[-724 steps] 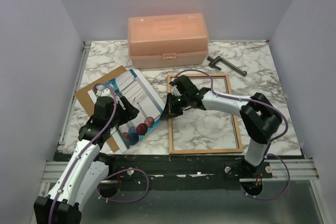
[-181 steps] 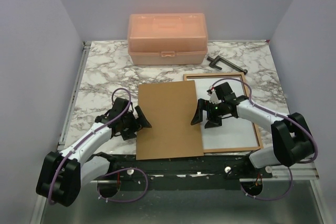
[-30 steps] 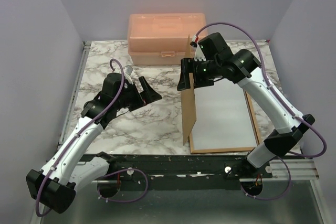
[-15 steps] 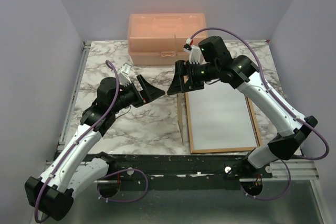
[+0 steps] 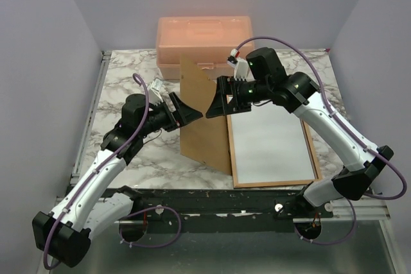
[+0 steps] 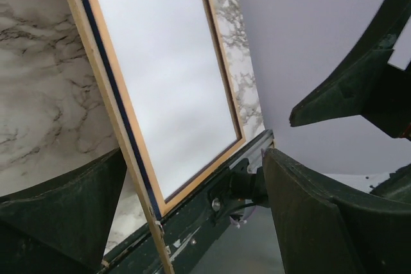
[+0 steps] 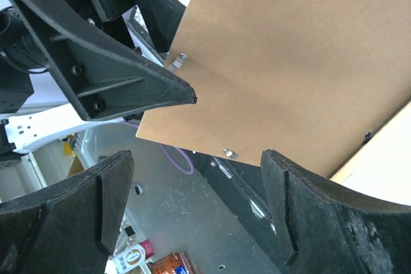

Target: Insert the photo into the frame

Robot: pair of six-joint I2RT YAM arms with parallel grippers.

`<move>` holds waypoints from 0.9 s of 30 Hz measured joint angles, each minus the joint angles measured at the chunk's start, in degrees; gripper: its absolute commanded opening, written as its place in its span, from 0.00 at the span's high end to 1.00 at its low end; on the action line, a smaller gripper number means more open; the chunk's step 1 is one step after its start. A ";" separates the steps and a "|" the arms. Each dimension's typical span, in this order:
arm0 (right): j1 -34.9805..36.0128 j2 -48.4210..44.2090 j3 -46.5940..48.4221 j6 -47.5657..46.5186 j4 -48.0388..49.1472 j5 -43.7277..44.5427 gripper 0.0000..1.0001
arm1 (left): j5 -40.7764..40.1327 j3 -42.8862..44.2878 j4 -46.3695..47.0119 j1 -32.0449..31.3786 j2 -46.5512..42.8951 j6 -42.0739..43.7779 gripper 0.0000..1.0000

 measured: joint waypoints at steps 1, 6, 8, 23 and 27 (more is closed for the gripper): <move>0.00 0.00 -0.33 0.07 -0.02 0.17 0.12 | -0.04 0.00 -0.61 0.00 0.35 0.22 0.19; 0.00 -0.02 -1.11 0.13 -0.11 1.38 0.12 | -2.14 0.46 -5.60 0.00 2.34 1.42 0.34; 0.00 -0.02 -1.22 0.13 -0.13 1.60 0.12 | -3.43 1.03 -7.98 0.00 3.06 2.05 0.41; 0.00 -0.35 -5.03 0.68 -0.44 7.28 0.00 | -9.11 4.09 -19.12 0.00 5.44 4.79 0.90; -0.20 -0.39 -6.40 0.90 -0.37 8.57 0.00 | -11.08 5.53 -21.79 -0.02 2.67 4.98 1.00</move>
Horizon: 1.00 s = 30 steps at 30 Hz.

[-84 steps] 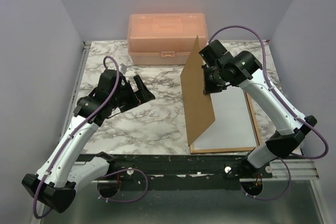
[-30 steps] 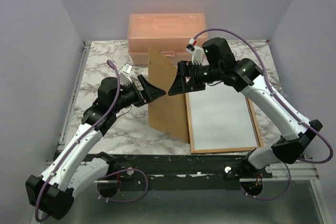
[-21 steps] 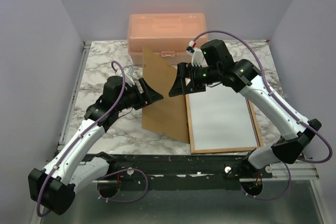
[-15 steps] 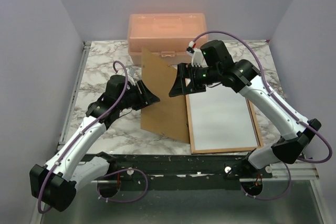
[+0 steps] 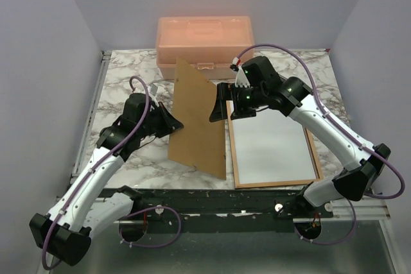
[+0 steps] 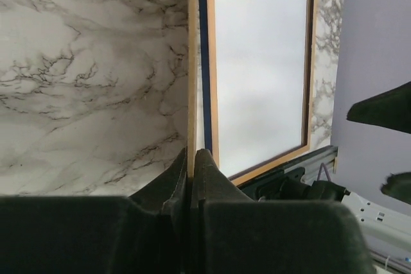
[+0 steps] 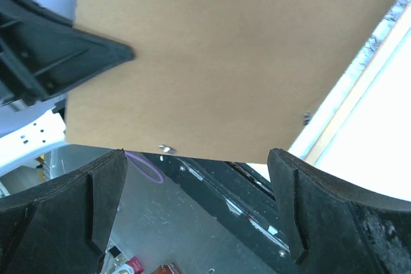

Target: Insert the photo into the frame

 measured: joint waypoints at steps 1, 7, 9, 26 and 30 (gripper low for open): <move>-0.13 -0.02 -0.39 0.17 0.09 0.31 0.00 | -0.55 0.37 -0.83 0.02 -0.79 0.02 1.00; -1.64 -0.81 -3.43 0.66 0.83 0.94 0.00 | -3.26 2.14 -5.25 -0.09 -6.19 0.33 1.00; -2.82 -1.20 -4.61 0.76 1.29 0.90 0.00 | -3.96 2.38 -5.84 -0.09 -8.11 0.24 1.00; -28.61 -10.67 -26.23 0.35 17.62 -23.85 0.00 | -3.32 1.09 4.72 0.09 -27.61 -4.68 1.00; -30.67 -12.22 -28.70 1.99 23.89 -32.02 0.00 | -0.39 -0.24 9.88 0.09 -27.96 -6.03 1.00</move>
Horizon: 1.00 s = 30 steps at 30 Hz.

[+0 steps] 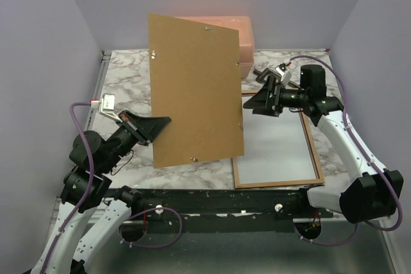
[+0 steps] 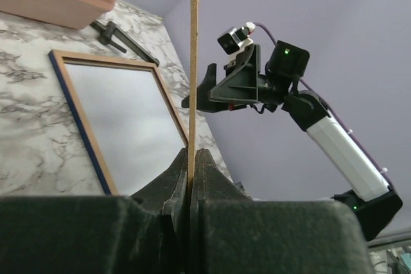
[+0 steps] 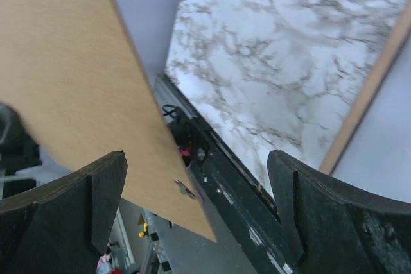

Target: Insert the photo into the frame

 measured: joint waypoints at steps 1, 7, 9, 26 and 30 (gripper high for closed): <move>-0.11 -0.48 -0.42 0.74 1.97 -1.92 0.00 | 0.90 -0.46 1.11 0.00 0.11 -0.42 1.00; -0.15 -3.87 -2.25 7.58 15.61 -10.80 0.01 | 4.76 -3.32 7.08 0.00 0.46 -2.97 1.00; -0.15 -4.20 -2.82 9.90 19.65 -12.83 0.03 | 5.86 -4.48 9.31 0.00 0.50 -3.89 1.00; -0.61 -5.84 -7.41 32.30 50.18 -19.61 0.57 | 9.09 -10.14 21.92 0.39 1.01 -10.27 1.00; -0.59 -5.97 -8.68 37.68 56.24 -20.59 0.64 | 9.05 -11.50 23.26 0.57 0.17 -11.19 1.00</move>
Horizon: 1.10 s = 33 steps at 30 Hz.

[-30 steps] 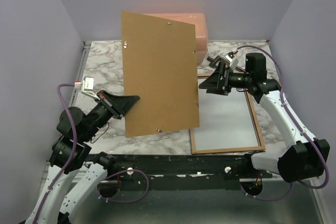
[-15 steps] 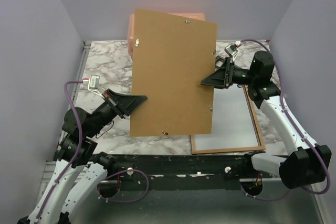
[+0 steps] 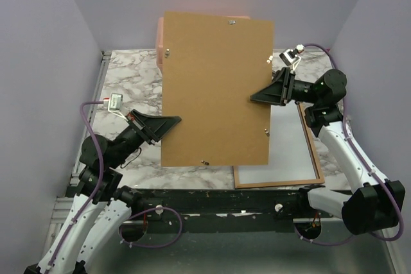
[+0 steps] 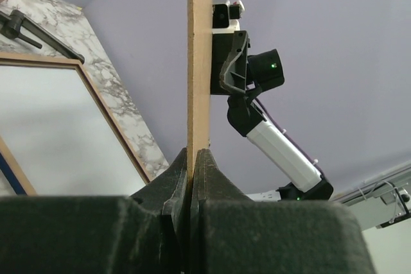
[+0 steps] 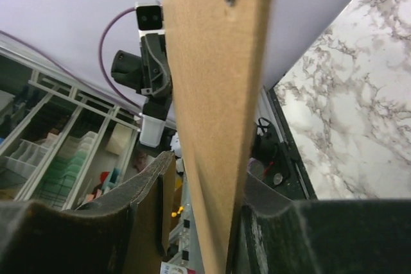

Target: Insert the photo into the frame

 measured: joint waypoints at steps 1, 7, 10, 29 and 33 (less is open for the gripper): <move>0.00 0.00 -0.09 0.83 0.81 -0.15 0.67 | -0.02 -0.26 0.02 0.11 -0.20 -0.17 1.00; -0.04 -0.11 -0.09 3.78 3.50 -0.76 0.88 | 0.42 -1.44 1.14 1.11 -0.85 -1.92 1.00; -0.04 -0.13 -0.09 4.76 4.26 -0.96 0.97 | 0.83 -2.05 1.57 1.73 -0.92 -2.75 1.00; 0.02 -0.31 4.28 -3.06 -7.67 -2.23 0.99 | -4.04 -4.31 -4.15 5.79 -0.94 -1.97 0.02; 0.02 -0.31 7.45 -7.58 -15.56 -0.48 0.99 | -5.66 -3.26 -8.48 5.92 -0.68 0.07 0.02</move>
